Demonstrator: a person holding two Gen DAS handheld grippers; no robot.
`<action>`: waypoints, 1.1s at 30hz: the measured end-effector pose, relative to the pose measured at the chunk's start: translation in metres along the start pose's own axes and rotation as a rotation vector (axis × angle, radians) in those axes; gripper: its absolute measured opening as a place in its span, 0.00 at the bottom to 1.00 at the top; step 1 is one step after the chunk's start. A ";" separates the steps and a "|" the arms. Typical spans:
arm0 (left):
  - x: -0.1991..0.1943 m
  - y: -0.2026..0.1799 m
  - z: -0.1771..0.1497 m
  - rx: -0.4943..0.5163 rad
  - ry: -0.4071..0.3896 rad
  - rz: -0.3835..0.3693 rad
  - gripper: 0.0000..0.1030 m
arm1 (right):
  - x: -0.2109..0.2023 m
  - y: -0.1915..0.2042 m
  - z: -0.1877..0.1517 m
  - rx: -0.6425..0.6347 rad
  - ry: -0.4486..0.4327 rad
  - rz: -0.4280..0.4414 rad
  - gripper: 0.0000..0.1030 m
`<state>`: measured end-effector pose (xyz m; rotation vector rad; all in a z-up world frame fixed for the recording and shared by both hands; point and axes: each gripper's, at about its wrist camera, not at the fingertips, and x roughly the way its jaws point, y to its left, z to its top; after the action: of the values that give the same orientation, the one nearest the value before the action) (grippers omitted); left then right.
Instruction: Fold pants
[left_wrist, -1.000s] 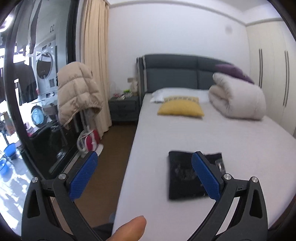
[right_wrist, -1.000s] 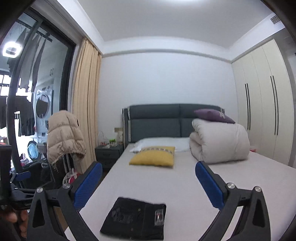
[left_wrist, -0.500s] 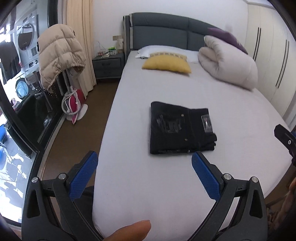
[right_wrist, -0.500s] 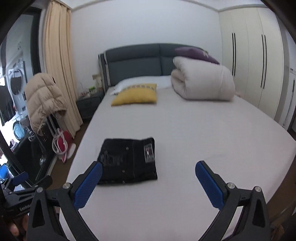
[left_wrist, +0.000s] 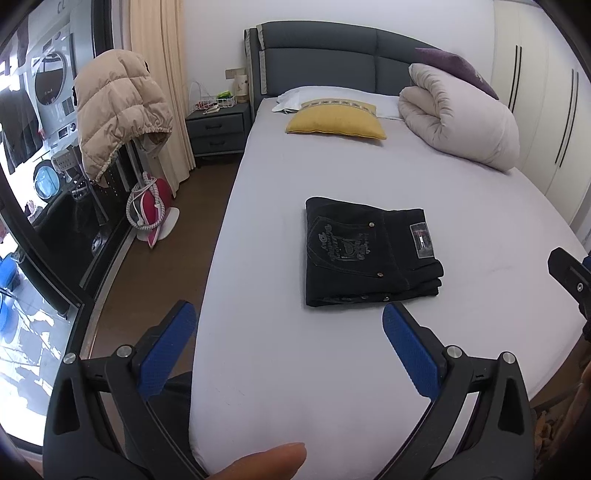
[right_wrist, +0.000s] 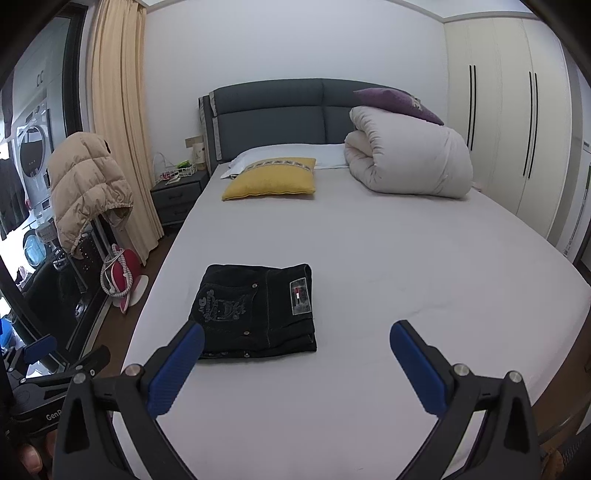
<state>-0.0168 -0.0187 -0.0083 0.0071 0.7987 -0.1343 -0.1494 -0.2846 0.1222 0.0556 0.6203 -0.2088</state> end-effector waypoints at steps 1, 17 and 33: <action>0.000 0.000 0.000 0.001 -0.001 0.002 1.00 | 0.000 0.000 -0.001 -0.001 -0.001 0.001 1.00; -0.005 0.002 0.001 0.006 -0.004 0.011 1.00 | 0.002 0.000 0.001 -0.009 -0.003 -0.006 1.00; 0.000 0.007 -0.002 0.003 0.001 0.005 1.00 | 0.003 0.000 -0.002 -0.012 0.003 -0.005 1.00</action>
<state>-0.0174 -0.0111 -0.0095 0.0126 0.7999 -0.1306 -0.1483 -0.2850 0.1186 0.0432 0.6243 -0.2096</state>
